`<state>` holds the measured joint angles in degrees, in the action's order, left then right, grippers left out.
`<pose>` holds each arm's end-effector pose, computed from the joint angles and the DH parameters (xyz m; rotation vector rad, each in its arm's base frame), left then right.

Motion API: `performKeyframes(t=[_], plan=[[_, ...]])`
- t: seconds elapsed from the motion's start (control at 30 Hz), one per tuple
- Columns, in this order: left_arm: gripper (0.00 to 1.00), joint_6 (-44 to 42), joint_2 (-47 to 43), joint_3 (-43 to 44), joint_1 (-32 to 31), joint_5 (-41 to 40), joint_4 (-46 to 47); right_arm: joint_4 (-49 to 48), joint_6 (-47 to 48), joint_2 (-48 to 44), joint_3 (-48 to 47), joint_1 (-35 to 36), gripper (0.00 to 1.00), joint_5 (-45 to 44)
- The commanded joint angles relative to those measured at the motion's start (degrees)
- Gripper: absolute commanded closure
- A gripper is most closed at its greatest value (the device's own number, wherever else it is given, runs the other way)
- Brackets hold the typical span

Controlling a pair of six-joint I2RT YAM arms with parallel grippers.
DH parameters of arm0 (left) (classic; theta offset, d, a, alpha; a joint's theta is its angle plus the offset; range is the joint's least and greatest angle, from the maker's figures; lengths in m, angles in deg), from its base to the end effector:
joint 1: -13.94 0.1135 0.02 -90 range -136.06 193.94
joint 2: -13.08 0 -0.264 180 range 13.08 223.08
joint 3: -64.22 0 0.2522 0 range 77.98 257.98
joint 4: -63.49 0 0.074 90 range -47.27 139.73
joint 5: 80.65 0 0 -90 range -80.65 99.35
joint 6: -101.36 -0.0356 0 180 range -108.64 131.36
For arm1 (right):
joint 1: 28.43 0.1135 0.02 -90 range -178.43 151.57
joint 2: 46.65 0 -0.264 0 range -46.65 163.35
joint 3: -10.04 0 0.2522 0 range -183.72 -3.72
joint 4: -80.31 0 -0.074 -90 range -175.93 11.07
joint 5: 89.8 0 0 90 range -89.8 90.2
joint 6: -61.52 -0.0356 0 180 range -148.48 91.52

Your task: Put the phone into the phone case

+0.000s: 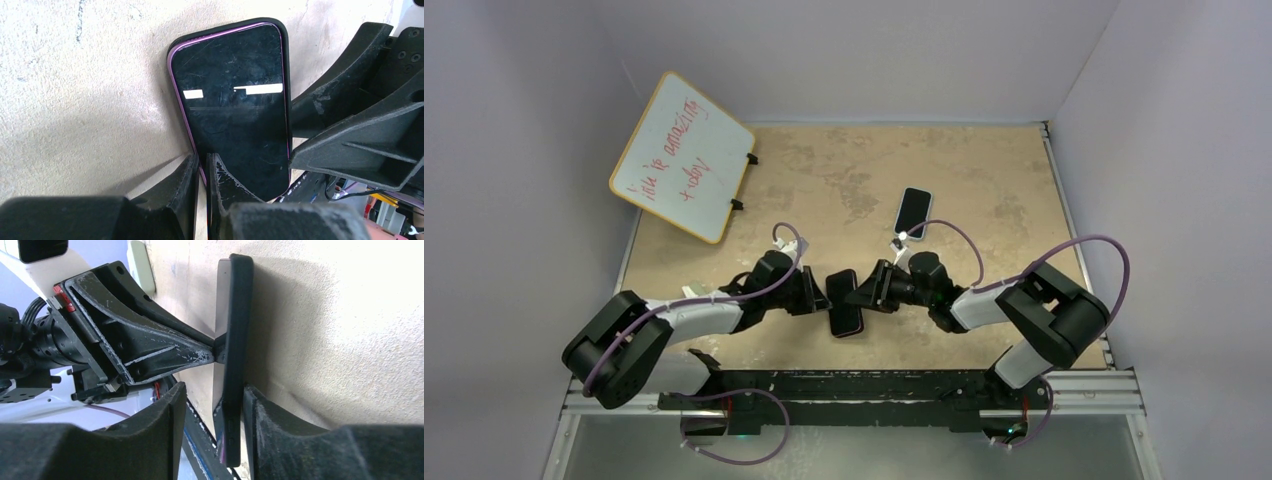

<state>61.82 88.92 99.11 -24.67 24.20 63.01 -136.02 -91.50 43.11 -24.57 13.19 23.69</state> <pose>0.1718 -0.1489 0.1325 -0.1126 2.5175 -1.0298 0.1879 0.1859 0.1361 0.0870 2.2278 1.5293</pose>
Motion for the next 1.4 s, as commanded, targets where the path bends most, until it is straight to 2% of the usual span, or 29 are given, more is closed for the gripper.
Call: performKeyframes(t=[0.0, 0.13, 0.37, 0.53, 0.57, 0.63, 0.73, 0.83, 0.97, 1.1, 1.37], plan=[[0.89, 1.26, -0.34, -1.09, -1.02, 5.34, -0.89, -2.31, 0.16, 0.45, -1.90, 1.00, 0.58, 2.80], [0.87, 1.56, -1.56, -1.07, -0.91, 5.44, -0.87, 4.26, 2.89, 0.60, -3.37, 1.11, 0.65, 1.22], [0.86, 3.80, -1.68, -2.68, -0.89, 7.29, 3.62, 6.85, 4.93, 1.40, -4.54, 1.05, 0.76, 0.27], [0.84, 3.09, -2.92, -2.08, -0.60, 9.02, 3.61, 6.43, 5.48, 2.17, -4.63, 0.82, 0.98, 0.76], [0.82, 2.36, -4.48, -1.61, -0.39, 9.00, 2.45, 5.52, 5.43, 1.67, -4.30, 0.64, 1.00, 0.93], [0.75, 0.38, -9.63, -0.01, 0.03, 8.02, -1.61, 6.25, 6.19, -0.11, -4.51, 0.25, 1.00, 1.24], [0.56, -3.62, -15.44, 4.15, 1.89, 7.34, -9.16, 12.11, 9.76, -4.41, -6.73, -0.33, 1.00, 2.11], [0.40, -6.79, -18.57, 8.92, 4.19, 9.23, -16.38, 17.95, 12.75, -9.86, -9.04, -0.66, 1.00, 2.86], [0.22, -10.65, -21.03, 15.37, 6.91, 11.98, -23.64, 19.64, 13.65, -17.37, -9.99, -1.42, 1.00, 6.41], [0.13, -11.74, -22.42, 19.43, 9.23, 17.18, -25.78, 18.64, 12.00, -22.79, -10.43, -1.50, 1.00, 11.43], [0.08, -7.71, -26.07, 25.28, 10.27, 22.40, -20.90, 20.24, 10.46, -31.41, -13.26, -1.50, 1.00, 16.58]])
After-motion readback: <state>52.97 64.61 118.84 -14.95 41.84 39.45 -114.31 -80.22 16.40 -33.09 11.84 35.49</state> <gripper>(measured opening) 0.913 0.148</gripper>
